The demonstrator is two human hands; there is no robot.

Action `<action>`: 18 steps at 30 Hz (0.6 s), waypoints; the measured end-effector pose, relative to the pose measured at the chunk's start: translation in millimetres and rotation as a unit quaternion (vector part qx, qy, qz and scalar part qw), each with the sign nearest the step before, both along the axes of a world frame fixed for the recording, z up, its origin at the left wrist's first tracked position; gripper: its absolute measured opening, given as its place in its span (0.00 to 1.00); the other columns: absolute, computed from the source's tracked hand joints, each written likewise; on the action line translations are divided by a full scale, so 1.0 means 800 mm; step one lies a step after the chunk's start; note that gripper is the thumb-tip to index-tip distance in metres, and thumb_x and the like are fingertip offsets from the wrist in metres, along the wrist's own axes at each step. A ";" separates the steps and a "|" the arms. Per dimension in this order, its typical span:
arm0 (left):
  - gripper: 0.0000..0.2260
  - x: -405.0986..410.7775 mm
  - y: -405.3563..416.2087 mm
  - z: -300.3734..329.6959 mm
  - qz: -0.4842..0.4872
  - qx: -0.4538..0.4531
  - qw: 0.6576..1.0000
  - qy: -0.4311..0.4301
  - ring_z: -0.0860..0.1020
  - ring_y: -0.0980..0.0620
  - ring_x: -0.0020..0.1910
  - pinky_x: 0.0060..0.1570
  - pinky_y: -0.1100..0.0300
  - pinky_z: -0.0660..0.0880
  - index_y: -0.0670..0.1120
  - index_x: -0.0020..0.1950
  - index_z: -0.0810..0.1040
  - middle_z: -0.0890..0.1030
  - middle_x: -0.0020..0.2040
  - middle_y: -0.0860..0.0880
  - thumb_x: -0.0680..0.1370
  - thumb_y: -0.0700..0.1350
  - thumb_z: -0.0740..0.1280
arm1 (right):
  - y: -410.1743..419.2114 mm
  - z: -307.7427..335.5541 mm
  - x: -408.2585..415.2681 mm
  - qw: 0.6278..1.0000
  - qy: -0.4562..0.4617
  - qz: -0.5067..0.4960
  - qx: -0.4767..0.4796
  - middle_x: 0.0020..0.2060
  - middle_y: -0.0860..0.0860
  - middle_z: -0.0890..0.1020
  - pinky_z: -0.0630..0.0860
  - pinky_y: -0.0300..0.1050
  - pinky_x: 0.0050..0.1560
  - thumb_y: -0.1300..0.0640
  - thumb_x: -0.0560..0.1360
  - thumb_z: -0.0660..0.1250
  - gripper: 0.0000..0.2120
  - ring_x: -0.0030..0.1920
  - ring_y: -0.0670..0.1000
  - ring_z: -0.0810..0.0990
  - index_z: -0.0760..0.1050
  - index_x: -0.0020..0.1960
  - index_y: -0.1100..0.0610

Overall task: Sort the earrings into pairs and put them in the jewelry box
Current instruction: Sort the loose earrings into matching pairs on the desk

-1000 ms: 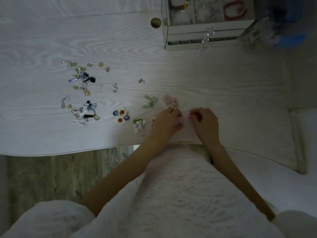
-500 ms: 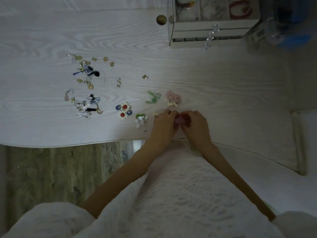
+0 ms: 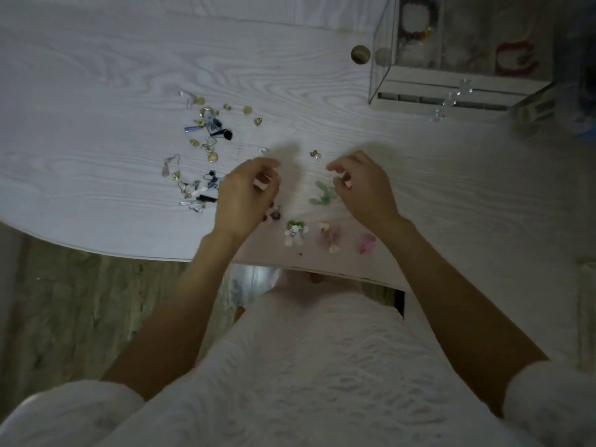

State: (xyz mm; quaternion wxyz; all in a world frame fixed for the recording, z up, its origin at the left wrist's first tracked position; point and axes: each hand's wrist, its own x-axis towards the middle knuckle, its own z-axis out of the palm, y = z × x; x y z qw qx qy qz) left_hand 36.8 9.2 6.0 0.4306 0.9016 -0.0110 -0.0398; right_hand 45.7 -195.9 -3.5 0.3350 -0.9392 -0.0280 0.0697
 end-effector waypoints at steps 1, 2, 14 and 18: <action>0.09 0.009 0.013 -0.005 0.019 0.017 1.000 -0.009 0.78 0.53 0.42 0.41 0.59 0.77 0.45 0.55 0.79 0.81 0.45 0.50 0.75 0.41 0.66 | 0.006 -0.003 0.015 1.000 -0.001 0.007 -0.004 0.49 0.56 0.77 0.72 0.42 0.46 0.65 0.73 0.64 0.11 0.44 0.48 0.74 0.77 0.54 0.59; 0.10 0.018 0.024 -0.011 0.038 0.039 0.998 -0.010 0.78 0.52 0.43 0.43 0.59 0.76 0.44 0.55 0.78 0.82 0.45 0.49 0.75 0.42 0.67 | 0.013 -0.006 0.030 1.000 -0.002 0.011 -0.009 0.50 0.57 0.77 0.73 0.43 0.47 0.65 0.74 0.64 0.11 0.45 0.50 0.75 0.77 0.55 0.60; 0.16 0.076 0.012 -0.055 0.032 0.101 0.991 0.079 0.77 0.50 0.47 0.48 0.57 0.73 0.44 0.56 0.76 0.80 0.49 0.47 0.71 0.48 0.71 | 0.070 -0.042 0.074 0.999 0.024 0.022 -0.044 0.50 0.58 0.77 0.71 0.43 0.48 0.68 0.73 0.63 0.09 0.48 0.54 0.76 0.76 0.52 0.63; 0.12 0.071 0.016 -0.058 0.028 0.079 0.994 0.069 0.78 0.51 0.45 0.46 0.62 0.72 0.44 0.55 0.77 0.81 0.48 0.47 0.72 0.40 0.68 | 0.074 -0.043 0.070 0.999 0.022 0.037 -0.012 0.49 0.58 0.77 0.74 0.46 0.50 0.68 0.72 0.65 0.09 0.48 0.54 0.76 0.76 0.52 0.62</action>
